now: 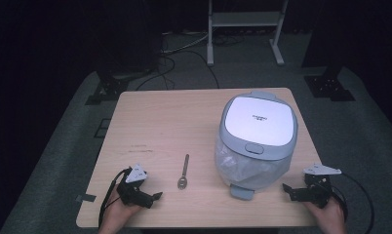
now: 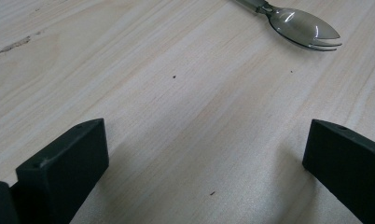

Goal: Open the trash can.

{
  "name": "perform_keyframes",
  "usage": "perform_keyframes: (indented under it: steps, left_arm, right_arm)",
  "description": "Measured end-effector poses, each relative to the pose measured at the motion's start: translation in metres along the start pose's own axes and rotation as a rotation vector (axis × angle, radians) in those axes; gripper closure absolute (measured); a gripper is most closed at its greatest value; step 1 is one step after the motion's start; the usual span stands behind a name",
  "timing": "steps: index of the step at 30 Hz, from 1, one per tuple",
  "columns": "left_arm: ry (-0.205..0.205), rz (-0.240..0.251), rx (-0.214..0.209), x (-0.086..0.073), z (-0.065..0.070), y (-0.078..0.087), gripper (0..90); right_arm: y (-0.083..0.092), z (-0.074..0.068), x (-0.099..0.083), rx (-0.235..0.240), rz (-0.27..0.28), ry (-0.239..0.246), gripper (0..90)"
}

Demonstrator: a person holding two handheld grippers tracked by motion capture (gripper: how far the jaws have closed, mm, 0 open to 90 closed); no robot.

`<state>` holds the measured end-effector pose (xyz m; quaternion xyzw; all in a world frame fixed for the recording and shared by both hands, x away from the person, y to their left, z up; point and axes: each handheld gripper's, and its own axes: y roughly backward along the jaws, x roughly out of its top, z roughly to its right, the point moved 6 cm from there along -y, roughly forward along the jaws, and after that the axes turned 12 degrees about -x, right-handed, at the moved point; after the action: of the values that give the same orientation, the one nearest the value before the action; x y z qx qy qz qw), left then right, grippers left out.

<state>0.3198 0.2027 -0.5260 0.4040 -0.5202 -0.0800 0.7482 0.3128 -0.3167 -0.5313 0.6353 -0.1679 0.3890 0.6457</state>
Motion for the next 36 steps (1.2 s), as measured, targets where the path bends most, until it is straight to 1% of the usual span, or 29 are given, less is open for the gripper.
perform_keyframes:
  steps: [5,9,11,13,15,18,20,23,25,30,32,34,35,36]
  left_arm:
    - [0.0,0.0,0.0,0.0,0.0,0.0,0.0]
    - [0.0,0.0,0.0,0.0,0.0,0.0,0.0]
    - [0.0,0.0,0.0,0.0,0.0,0.0,0.0]
    - [0.0,0.0,0.0,0.0,0.0,0.0,0.0]
    - [0.0,0.0,0.0,0.0,0.0,0.0,0.0]
    - [0.0,0.0,0.0,0.0,0.0,0.0,0.0]
    - [0.0,0.0,0.0,0.0,0.0,0.0,0.0]
    - [0.001,0.0,0.0,0.0,0.0,0.0,0.0]
    - [0.001,0.0,0.001,0.0,0.0,0.0,0.0]
    - [0.001,0.0,0.001,0.0,0.0,0.0,0.0]
    - [0.001,0.0,0.001,0.0,0.0,0.0,0.0]
    - [0.001,0.0,0.001,0.0,0.0,0.0,0.0]
    - [0.001,0.0,0.001,0.0,0.0,0.0,0.0]
    - [0.001,0.0,0.001,0.0,0.0,0.0,0.0]
  right_arm:
    - [0.001,0.0,-0.001,-0.012,0.002,-0.012,0.7]
    - [0.006,0.003,-0.001,-0.006,0.01,-0.022,13.3]
    - [0.008,0.004,0.0,0.008,-0.001,-0.043,14.9]
    - [0.01,0.003,0.0,0.019,-0.002,-0.044,20.5]
    - [0.012,0.003,0.002,0.03,0.009,-0.038,24.8]
    - [0.018,0.001,0.006,0.04,0.033,-0.024,33.0]
    - [0.021,-0.001,0.008,0.068,0.036,-0.03,40.2]
    - [0.025,-0.002,0.01,0.094,0.038,-0.025,50.2]
    - [0.027,-0.003,0.011,0.107,0.05,-0.019,56.1]
    - [0.032,-0.003,0.014,0.133,0.051,-0.031,70.7]
    - [0.033,-0.002,0.015,0.147,0.05,-0.036,77.8]
    - [0.036,-0.002,0.016,0.165,0.052,-0.041,87.0]
    - [0.038,-0.002,0.017,0.17,0.055,-0.04,89.9]
    - [0.039,-0.002,0.018,0.173,0.059,-0.039,90.0]
